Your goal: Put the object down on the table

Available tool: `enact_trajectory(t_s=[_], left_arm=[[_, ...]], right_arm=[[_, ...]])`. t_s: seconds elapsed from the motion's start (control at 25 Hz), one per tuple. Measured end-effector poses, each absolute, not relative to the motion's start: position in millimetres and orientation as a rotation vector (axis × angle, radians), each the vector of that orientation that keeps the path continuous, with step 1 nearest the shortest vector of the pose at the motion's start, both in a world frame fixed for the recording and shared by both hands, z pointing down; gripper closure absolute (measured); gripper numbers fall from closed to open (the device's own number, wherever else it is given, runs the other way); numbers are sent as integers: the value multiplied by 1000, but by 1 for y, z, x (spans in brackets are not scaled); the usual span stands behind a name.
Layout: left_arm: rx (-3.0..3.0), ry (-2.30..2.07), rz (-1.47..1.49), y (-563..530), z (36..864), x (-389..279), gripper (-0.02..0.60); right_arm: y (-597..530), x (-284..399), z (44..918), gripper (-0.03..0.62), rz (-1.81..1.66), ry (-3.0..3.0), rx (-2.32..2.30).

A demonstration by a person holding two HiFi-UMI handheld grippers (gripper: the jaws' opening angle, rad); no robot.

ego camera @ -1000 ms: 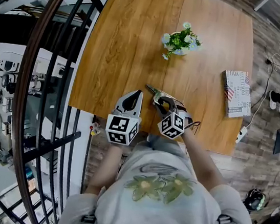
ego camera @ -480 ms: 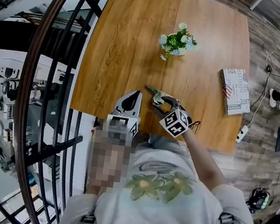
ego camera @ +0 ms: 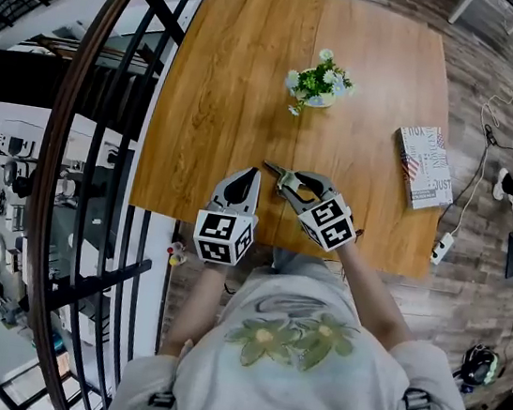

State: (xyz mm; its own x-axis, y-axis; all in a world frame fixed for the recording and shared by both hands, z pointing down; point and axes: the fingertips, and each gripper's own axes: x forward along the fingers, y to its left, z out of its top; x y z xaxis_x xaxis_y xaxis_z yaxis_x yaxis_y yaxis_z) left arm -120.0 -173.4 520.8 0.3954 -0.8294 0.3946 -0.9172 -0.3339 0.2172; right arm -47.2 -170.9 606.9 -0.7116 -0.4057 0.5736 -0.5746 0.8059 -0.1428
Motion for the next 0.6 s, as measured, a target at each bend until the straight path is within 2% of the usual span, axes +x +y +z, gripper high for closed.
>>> enact_trajectory(t_s=[0.24, 0.32, 0.36, 0.6], left_arm=[[2287, -1504, 275, -171, 511, -114, 569], [2298, -1507, 266, -171, 506, -112, 569], [2302, -1509, 262, -170, 505, -111, 569], [2321, -1517, 241, -165, 498, -107, 568]], right_arm=[[-169, -49, 571, 487, 447, -2511, 759], [-168, -47, 559, 565, 468, -2534, 779], [-166, -47, 553, 582, 476, -2544, 787], [-157, -42, 522, 585, 409, -2611, 860]])
